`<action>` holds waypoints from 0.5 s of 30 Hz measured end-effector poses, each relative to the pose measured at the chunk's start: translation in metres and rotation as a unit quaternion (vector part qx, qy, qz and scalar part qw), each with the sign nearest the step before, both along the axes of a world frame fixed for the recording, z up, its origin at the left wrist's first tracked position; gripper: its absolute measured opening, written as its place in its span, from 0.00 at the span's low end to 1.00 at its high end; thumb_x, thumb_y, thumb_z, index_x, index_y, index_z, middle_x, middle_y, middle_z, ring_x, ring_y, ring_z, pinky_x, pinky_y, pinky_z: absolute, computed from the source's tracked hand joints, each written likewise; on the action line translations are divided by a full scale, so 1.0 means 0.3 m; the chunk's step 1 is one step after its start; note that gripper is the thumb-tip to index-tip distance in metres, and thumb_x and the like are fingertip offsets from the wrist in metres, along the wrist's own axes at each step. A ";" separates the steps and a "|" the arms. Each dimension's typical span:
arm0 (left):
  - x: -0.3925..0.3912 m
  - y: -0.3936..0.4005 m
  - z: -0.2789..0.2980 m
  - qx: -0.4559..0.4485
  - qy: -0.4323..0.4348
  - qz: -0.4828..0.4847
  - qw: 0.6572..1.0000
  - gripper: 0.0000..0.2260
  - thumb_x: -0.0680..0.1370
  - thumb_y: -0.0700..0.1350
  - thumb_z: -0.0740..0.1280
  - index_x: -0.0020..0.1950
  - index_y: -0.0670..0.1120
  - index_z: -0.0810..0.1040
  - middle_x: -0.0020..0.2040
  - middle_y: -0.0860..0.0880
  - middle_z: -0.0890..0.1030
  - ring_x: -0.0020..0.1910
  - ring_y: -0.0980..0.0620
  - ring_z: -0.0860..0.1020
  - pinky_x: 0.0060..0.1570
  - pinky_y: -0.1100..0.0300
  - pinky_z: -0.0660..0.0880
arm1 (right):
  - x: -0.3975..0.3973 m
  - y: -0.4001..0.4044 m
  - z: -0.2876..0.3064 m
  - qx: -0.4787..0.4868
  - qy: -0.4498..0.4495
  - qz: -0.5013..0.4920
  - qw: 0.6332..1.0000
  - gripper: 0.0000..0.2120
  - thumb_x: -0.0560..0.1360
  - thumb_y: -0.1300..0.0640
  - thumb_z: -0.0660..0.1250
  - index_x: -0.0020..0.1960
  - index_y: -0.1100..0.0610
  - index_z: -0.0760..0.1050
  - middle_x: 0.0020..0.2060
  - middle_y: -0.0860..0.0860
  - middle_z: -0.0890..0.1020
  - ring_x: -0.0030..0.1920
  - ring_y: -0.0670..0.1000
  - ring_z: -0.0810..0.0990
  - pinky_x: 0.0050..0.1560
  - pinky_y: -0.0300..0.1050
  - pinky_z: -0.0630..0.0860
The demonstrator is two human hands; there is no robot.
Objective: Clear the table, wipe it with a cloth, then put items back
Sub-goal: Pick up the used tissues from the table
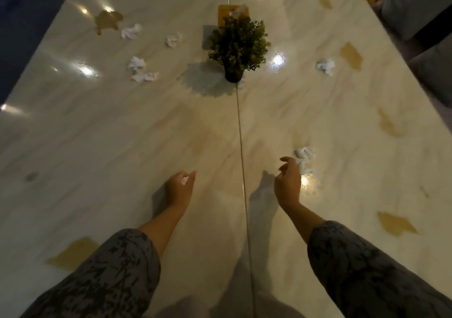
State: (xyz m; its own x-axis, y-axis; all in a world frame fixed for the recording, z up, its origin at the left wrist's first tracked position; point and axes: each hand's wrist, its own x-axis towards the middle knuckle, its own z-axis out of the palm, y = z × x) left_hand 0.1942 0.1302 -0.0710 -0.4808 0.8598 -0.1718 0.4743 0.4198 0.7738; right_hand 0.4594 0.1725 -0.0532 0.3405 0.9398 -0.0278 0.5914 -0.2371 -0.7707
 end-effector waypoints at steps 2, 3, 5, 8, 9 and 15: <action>0.101 0.045 0.022 0.007 -0.002 0.021 1.000 0.22 0.78 0.50 0.68 0.28 0.44 0.65 0.27 0.46 0.66 0.29 0.50 0.64 0.30 0.55 0.58 | 0.085 0.056 0.000 0.012 -0.061 0.024 0.998 0.16 0.76 0.69 0.57 0.62 0.61 0.73 0.53 0.57 0.78 0.55 0.55 0.74 0.56 0.50 0.73; 0.147 0.066 0.033 0.015 -0.007 0.032 0.999 0.24 0.78 0.51 0.68 0.27 0.46 0.61 0.26 0.48 0.62 0.28 0.52 0.62 0.30 0.56 0.56 | 0.122 0.085 -0.004 0.011 -0.103 0.038 0.994 0.15 0.78 0.67 0.57 0.63 0.60 0.73 0.58 0.57 0.77 0.62 0.57 0.73 0.62 0.54 0.70; 0.235 0.102 0.046 0.023 -0.020 0.045 0.998 0.27 0.77 0.50 0.70 0.26 0.48 0.57 0.26 0.48 0.61 0.27 0.52 0.61 0.29 0.59 0.57 | 0.186 0.137 -0.016 -0.023 -0.179 0.088 0.980 0.16 0.81 0.62 0.54 0.67 0.58 0.70 0.70 0.59 0.71 0.73 0.60 0.62 0.71 0.58 0.60; 0.348 0.132 0.047 0.009 -0.051 0.063 0.997 0.25 0.77 0.49 0.71 0.25 0.46 0.62 0.32 0.41 0.72 0.25 0.50 0.71 0.18 0.62 0.67 | 0.261 0.192 -0.049 -0.121 -0.241 0.191 0.944 0.18 0.84 0.55 0.49 0.72 0.54 0.63 0.79 0.58 0.50 0.78 0.61 0.42 0.75 0.61 0.42; 0.379 0.134 0.042 0.001 -0.075 0.071 0.995 0.23 0.77 0.48 0.70 0.27 0.44 0.65 0.35 0.39 0.75 0.25 0.49 0.74 0.16 0.64 0.68 | 0.280 0.201 -0.062 -0.143 -0.253 0.226 0.930 0.19 0.84 0.53 0.48 0.73 0.53 0.62 0.79 0.58 0.46 0.77 0.62 0.39 0.74 0.61 0.40; 0.481 0.088 0.032 -0.040 -0.064 0.049 0.996 0.09 0.79 0.45 0.68 0.42 0.41 0.77 0.37 0.46 0.78 0.38 0.49 0.76 0.26 0.70 0.66 | 0.367 0.118 -0.100 -0.113 -0.260 0.321 0.904 0.24 0.81 0.58 0.56 0.76 0.56 0.57 0.78 0.60 0.51 0.77 0.64 0.44 0.76 0.58 0.45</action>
